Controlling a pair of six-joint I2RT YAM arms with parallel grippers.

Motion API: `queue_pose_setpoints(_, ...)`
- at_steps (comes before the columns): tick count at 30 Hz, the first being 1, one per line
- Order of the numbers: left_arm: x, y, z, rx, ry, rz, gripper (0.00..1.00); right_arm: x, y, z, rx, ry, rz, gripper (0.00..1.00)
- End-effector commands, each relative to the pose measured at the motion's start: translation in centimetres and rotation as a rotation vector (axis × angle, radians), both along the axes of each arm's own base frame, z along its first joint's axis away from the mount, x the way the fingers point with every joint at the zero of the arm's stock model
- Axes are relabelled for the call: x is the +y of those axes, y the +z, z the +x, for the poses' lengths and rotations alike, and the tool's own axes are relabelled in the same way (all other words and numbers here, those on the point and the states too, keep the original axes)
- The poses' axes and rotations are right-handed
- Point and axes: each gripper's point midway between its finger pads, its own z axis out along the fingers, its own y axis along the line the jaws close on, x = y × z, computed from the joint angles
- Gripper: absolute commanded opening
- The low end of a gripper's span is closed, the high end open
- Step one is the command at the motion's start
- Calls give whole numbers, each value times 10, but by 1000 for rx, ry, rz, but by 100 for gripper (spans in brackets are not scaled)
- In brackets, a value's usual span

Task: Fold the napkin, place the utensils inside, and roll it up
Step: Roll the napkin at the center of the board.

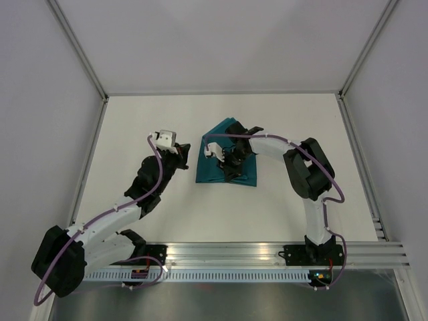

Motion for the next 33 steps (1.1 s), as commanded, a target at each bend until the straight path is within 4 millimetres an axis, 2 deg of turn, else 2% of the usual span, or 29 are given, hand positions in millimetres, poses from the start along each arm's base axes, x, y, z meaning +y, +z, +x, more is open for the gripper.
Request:
queue_pose_setpoints(1, 4, 43, -5, -244, 5, 33, 4, -40, -43, -42, 234, 31, -154, 11)
queue_pose_setpoints(3, -7, 36, -12, -274, -56, 113, 8, -39, -46, -39, 256, 34, -154, 11)
queue_pose_setpoints(7, -45, 19, -28, -279, -240, 240, 14, -42, -48, -38, 328, 24, -151, 10)
queue_pose_setpoints(8, -50, 8, -29, -254, -275, 297, 17, -41, -46, -35, 326, 21, -146, 10)
queue_pose_setpoints(11, -67, -2, -36, -241, -357, 379, 23, -41, -46, -33, 351, 12, -140, 9)
queue_pose_setpoints(12, -69, -14, -39, -202, -388, 421, 24, -41, -47, -33, 358, 11, -140, 9)
queue_pose_setpoints(14, -80, -24, -45, -192, -441, 497, 29, -42, -45, -33, 363, 10, -140, 9)
queue_pose_setpoints(15, -80, -37, -48, -155, -455, 546, 30, -42, -47, -34, 368, 10, -143, 9)
queue_pose_setpoints(17, -91, -44, -54, -148, -502, 599, 33, -42, -46, -33, 368, 7, -143, 9)
queue_pose_setpoints(18, -93, -61, -56, -106, -523, 644, 34, -42, -47, -33, 369, 6, -142, 9)
queue_pose_setpoints(20, -105, -66, -64, -104, -568, 674, 35, -43, -48, -32, 370, 3, -146, 9)
queue_pose_setpoints(22, -113, -82, -70, -75, -610, 707, 36, -42, -48, -31, 367, -2, -144, 9)
queue_pose_setpoints(24, -119, -89, -72, -61, -639, 718, 37, -42, -49, -31, 372, -6, -147, 9)
queue_pose_setpoints(25, -123, -101, -76, -37, -661, 740, 37, -42, -48, -30, 371, -10, -146, 9)
queue_pose_setpoints(33, -140, -135, -80, -9, -730, 797, 38, -42, -49, -26, 374, -24, -150, 9)
